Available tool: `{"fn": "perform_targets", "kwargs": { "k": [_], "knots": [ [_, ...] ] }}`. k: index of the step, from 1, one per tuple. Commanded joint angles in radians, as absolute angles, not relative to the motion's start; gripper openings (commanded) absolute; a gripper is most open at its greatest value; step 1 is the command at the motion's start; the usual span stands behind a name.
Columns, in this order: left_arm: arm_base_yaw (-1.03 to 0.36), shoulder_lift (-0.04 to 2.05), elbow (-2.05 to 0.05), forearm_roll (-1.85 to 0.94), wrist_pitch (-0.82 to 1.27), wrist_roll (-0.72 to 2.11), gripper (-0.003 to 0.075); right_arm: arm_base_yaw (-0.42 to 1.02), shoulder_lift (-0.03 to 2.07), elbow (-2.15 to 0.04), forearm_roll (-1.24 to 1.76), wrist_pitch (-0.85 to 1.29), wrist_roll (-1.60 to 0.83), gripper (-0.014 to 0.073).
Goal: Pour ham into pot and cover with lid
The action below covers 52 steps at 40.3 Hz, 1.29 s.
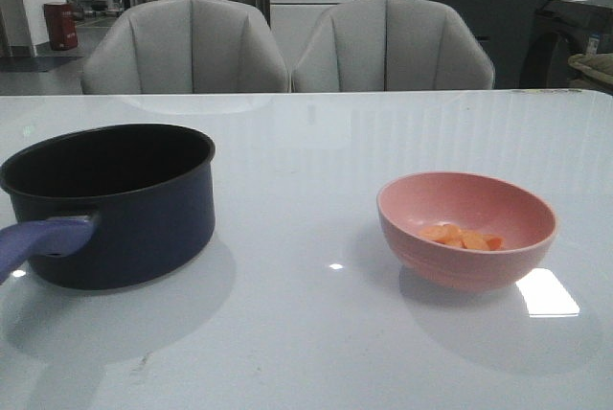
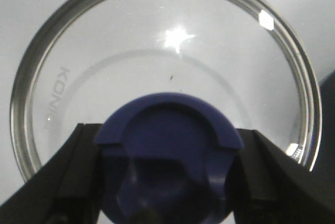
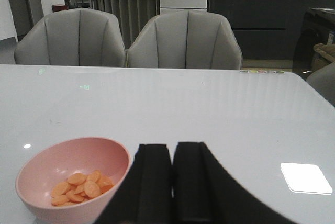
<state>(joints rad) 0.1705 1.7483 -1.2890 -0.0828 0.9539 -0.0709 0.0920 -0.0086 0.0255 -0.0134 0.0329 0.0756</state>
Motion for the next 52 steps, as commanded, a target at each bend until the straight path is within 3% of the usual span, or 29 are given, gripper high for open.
{"fn": "perform_targets", "kwargs": {
  "k": [1, 18, 23, 29, 32, 52],
  "knots": [
    [0.166, 1.741, -1.311, -0.091, 0.914, -0.072, 0.0146, 0.087, -0.029, 0.036, -0.013, -0.049, 0.071, 0.0150],
    [0.132, 1.816, -1.311, -0.091, 0.839, -0.039, 0.0166, 0.087, -0.029, 0.036, -0.013, -0.049, 0.071, 0.0150],
    [0.107, 1.816, -1.311, -0.087, 0.810, -0.039, 0.0293, 0.087, -0.029, 0.036, -0.013, -0.049, 0.071, 0.0150],
    [0.084, 1.816, -1.311, -0.086, 0.806, -0.039, 0.0510, 0.087, -0.029, 0.036, -0.013, -0.049, 0.071, 0.0150],
    [0.079, 1.816, -1.311, -0.083, 0.806, -0.039, 0.0558, 0.087, -0.029, 0.036, -0.013, -0.049, 0.071, 0.0150],
    [0.078, 1.776, -1.350, -0.038, 0.934, -0.039, 0.0564, 0.087, -0.029, 0.036, -0.013, -0.049, 0.071, 0.0150]
  ]
}}
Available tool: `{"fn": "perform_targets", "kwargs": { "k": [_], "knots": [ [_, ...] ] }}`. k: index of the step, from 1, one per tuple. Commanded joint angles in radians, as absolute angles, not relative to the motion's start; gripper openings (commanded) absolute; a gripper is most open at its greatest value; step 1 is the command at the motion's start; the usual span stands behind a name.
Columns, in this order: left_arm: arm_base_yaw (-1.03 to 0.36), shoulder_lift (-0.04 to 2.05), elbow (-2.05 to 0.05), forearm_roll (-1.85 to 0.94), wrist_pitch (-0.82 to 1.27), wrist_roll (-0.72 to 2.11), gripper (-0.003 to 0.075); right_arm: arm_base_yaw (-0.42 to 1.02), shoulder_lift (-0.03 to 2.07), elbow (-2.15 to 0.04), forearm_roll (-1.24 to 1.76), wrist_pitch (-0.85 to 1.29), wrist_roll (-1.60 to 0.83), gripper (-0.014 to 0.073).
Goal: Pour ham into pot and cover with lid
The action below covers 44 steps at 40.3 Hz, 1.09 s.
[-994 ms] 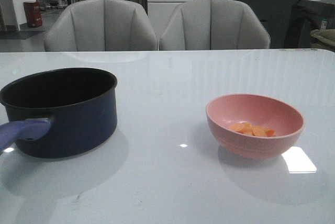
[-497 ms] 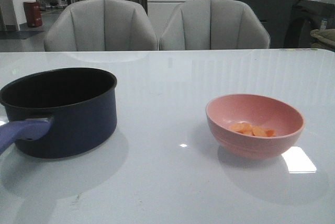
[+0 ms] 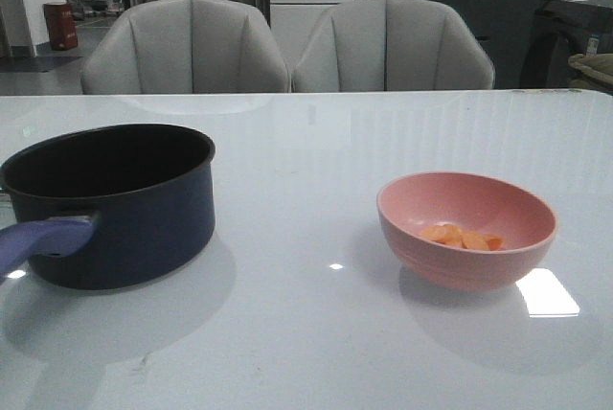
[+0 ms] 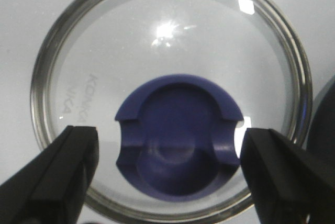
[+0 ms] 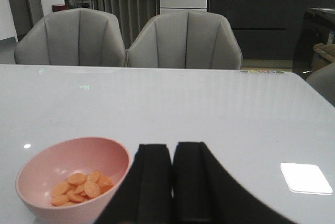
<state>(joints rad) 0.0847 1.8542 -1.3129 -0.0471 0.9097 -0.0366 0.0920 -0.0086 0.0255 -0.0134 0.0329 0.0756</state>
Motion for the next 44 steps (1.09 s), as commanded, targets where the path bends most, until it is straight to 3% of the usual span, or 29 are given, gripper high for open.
{"fn": "perform_targets", "kwargs": {
  "k": [1, 11, 22, 34, 44],
  "knots": [
    [0.078, 1.760, -1.350, -0.038, 0.935, -0.039, 0.0563, 0.087, -0.029, 0.036, -0.013, -0.049, 0.071, 0.0150],
    [0.078, 1.527, -1.325, -0.029, 0.888, -0.033, 0.0505, 0.087, -0.029, 0.036, -0.013, -0.049, 0.071, 0.0150],
    [0.073, 1.195, -1.042, -0.006, 0.517, -0.032, 0.0409, 0.087, -0.029, 0.036, -0.013, -0.049, 0.071, 0.0150],
    [-0.158, 0.845, -0.674, 0.000, 0.106, -0.032, 0.0352, 0.087, -0.029, 0.036, -0.013, -0.049, 0.071, 0.0150],
    [-0.271, 0.642, -0.524, 0.000, 0.046, -0.032, 0.0337, 0.087, -0.029, 0.036, -0.013, -0.049, 0.071, 0.0150]
  ]
}}
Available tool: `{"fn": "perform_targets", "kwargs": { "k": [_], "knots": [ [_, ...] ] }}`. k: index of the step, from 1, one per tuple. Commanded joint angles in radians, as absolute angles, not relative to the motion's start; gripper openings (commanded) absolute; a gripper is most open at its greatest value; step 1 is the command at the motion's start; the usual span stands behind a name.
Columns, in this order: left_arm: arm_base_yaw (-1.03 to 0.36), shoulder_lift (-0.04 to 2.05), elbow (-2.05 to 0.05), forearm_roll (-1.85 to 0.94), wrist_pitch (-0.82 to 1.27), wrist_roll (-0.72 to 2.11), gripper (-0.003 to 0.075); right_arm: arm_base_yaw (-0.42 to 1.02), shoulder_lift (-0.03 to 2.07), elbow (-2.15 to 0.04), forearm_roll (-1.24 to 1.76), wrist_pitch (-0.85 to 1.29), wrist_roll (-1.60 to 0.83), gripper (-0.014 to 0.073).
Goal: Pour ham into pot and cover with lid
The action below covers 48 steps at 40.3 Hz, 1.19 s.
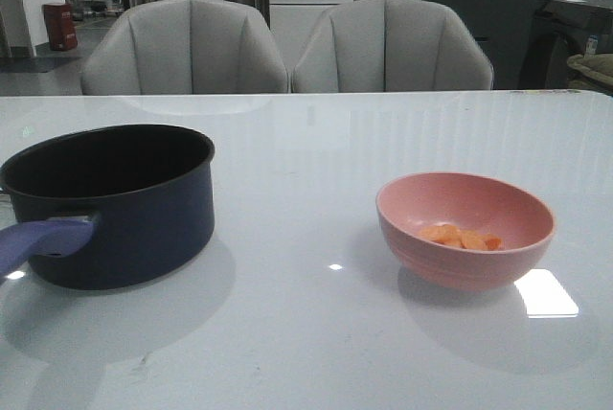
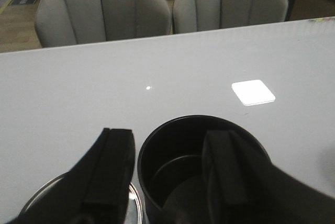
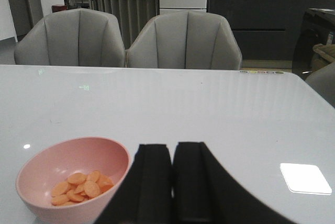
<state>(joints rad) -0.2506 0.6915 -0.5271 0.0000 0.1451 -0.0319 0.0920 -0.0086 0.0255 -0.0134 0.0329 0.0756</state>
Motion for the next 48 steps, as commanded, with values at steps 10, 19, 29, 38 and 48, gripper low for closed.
{"fn": "perform_targets", "kwargs": {
  "k": [10, 19, 29, 38, 48],
  "knots": [
    [-0.277, 0.581, -0.441, -0.037, 0.046, -0.035, 0.0249, 0.087, -0.029, 0.036, -0.013, -0.067, 0.071, 0.0150],
    [-0.277, 0.581, -0.402, -0.037, 0.048, -0.035, 0.0184, 0.087, -0.028, 0.027, -0.013, -0.268, 0.071, 0.0150],
    [-0.277, 0.581, -0.398, -0.037, 0.050, -0.035, 0.0127, 0.089, 0.116, -0.183, -0.012, -0.012, 0.127, 0.0150],
    [-0.277, 0.581, -0.398, -0.037, 0.050, -0.035, 0.0113, 0.089, 0.322, -0.348, -0.012, 0.155, 0.127, 0.0150],
    [-0.277, 0.581, -0.398, -0.037, 0.050, -0.035, 0.0113, 0.090, 0.391, -0.354, 0.007, 0.091, 0.135, 0.0150]
  ]
}}
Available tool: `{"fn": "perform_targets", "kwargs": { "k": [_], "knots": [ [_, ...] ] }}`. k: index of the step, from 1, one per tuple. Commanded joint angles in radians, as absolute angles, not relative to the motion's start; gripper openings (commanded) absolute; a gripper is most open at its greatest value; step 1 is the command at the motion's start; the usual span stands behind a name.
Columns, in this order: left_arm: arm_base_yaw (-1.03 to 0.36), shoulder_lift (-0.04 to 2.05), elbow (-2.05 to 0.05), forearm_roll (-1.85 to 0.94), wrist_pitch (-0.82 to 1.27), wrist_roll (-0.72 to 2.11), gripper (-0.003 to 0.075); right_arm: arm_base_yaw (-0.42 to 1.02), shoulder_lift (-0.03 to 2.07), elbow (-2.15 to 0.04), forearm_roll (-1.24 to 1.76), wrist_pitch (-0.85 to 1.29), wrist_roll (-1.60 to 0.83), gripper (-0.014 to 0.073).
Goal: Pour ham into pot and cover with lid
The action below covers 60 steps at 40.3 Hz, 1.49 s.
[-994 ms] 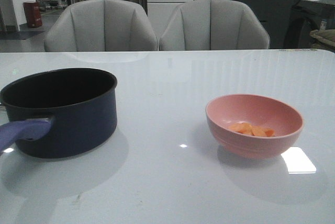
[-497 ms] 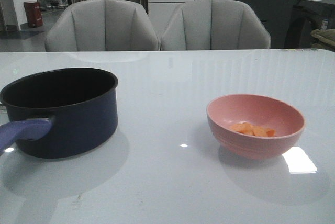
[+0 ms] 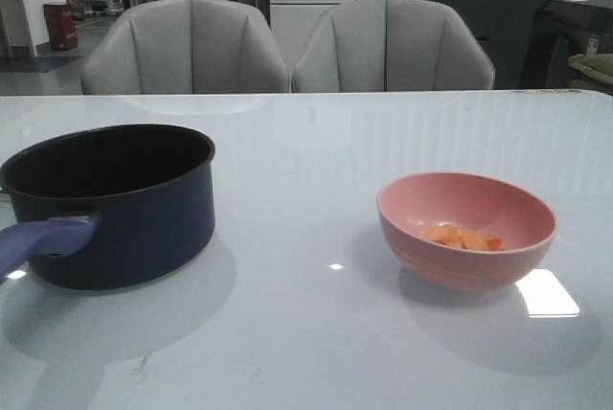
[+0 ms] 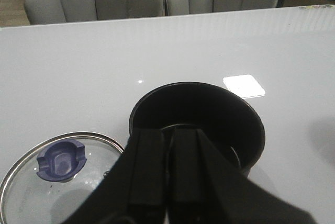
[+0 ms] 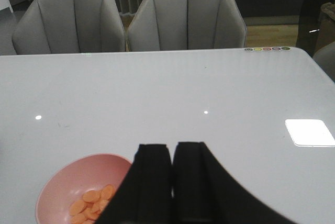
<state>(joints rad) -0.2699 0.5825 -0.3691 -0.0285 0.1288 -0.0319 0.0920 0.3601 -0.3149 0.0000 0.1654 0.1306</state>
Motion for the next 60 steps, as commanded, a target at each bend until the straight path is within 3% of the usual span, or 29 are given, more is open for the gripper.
{"fn": "perform_targets", "kwargs": {
  "k": [1, 7, 14, 17, 34, 55, 60],
  "knots": [
    [-0.277, 0.581, -0.398, -0.037, 0.050, -0.035, 0.0113, 0.090, 0.401, -0.359, 0.007, 0.109, 0.135, 0.0153],
    [-0.277, 0.581, -0.398, -0.037, 0.050, -0.035, 0.0113, 0.090, 0.518, -0.410, 0.023, 0.203, 0.135, 0.0218],
    [-0.277, 0.581, -0.398, -0.037, 0.050, -0.035, 0.0113, 0.090, 0.713, -0.537, 0.076, 0.334, 0.135, 0.0440],
    [-0.277, 0.581, -0.398, -0.037, 0.050, -0.035, 0.0113, 0.090, 0.783, -0.593, 0.096, 0.389, 0.135, 0.0490],
    [-0.277, 0.581, -0.398, -0.037, 0.050, -0.035, 0.0113, 0.119, 1.324, -0.938, 0.147, 0.695, 0.088, 0.0473],
    [-0.277, 0.581, -0.398, -0.037, 0.050, -0.035, 0.0113, 0.119, 1.738, -1.159, 0.267, 0.752, -0.041, 0.0469],
    [-0.277, 0.581, -0.398, -0.037, 0.050, -0.035, 0.0113, 0.119, 1.789, -1.171, 0.272, 0.751, -0.041, 0.0337]
  ]
}}
